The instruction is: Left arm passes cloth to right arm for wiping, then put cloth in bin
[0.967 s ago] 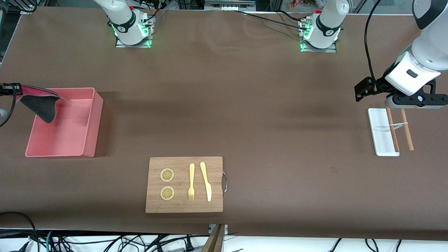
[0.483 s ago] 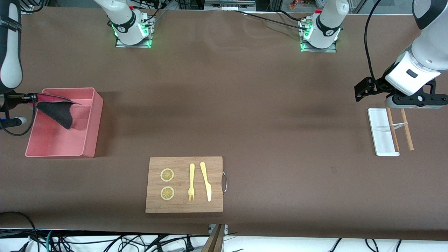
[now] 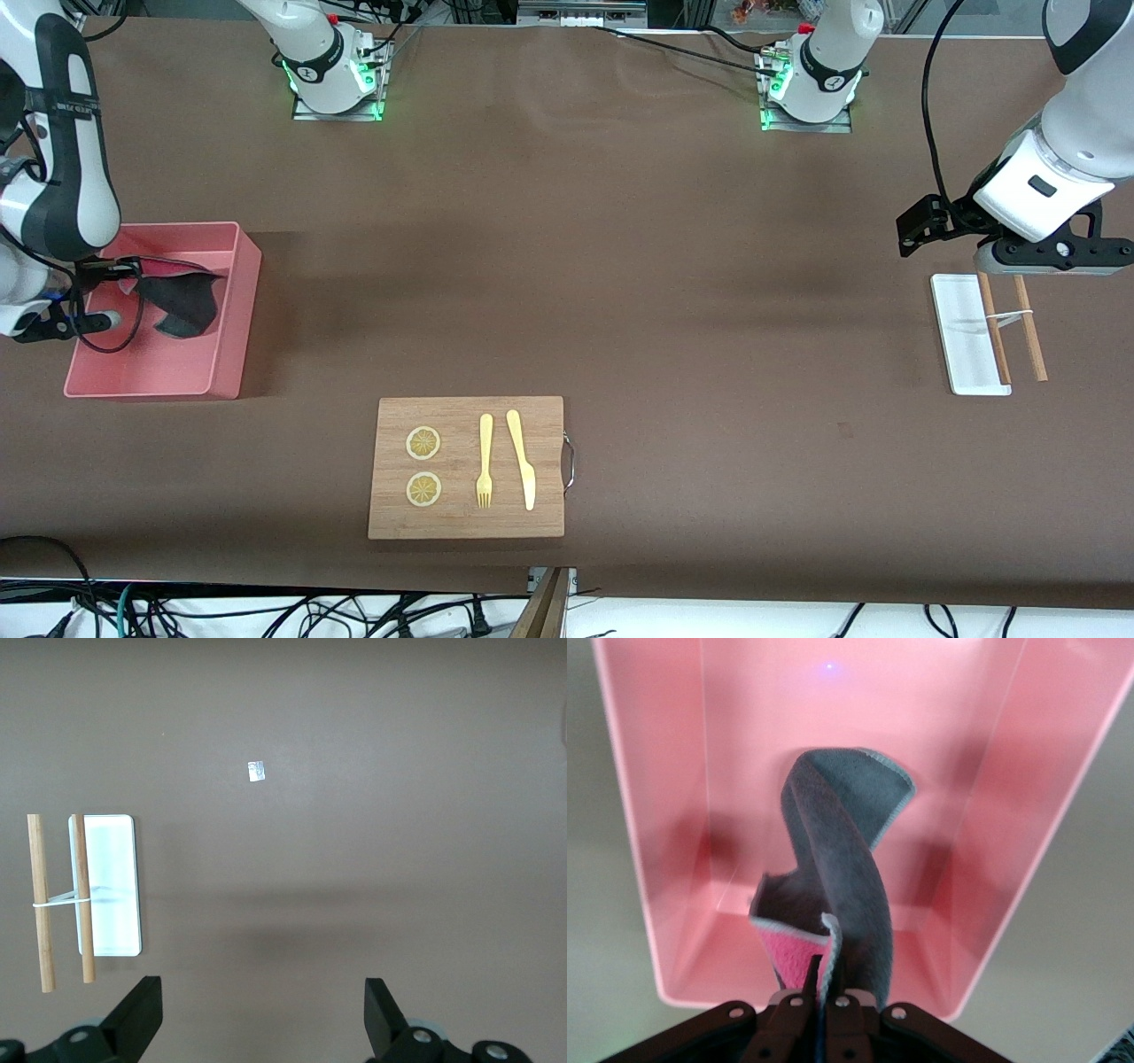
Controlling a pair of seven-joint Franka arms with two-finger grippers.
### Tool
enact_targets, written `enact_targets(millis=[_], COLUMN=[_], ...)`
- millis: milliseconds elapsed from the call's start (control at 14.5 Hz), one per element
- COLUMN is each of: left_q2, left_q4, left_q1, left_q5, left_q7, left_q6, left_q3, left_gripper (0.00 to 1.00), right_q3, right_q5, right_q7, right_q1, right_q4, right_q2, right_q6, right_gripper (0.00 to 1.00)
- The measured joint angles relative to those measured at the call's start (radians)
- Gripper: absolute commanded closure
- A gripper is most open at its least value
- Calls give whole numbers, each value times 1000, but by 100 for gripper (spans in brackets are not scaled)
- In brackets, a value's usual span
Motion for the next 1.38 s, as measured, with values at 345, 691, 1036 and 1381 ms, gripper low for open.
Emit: enact_targets(millis=[345, 691, 1036, 1381], left_q2=[0, 0, 0, 0], left_q4=[0, 0, 0, 0], left_q1=[0, 0, 0, 0], left_q5=[0, 0, 0, 0], left_q7=[0, 0, 0, 0], left_q6=[0, 0, 0, 0], left_q3=[0, 0, 0, 0], left_gripper=[0, 0, 0, 0], right_q3=[0, 0, -1, -2], right_q5=[60, 99, 114, 138], right_q7=[0, 0, 1, 1], right_q1=[-5, -8, -9, -9], right_q4=[-13, -13, -8, 24], right_q2=[90, 146, 156, 24], right_q6=[117, 168, 191, 155], right_gripper=[100, 40, 0, 0])
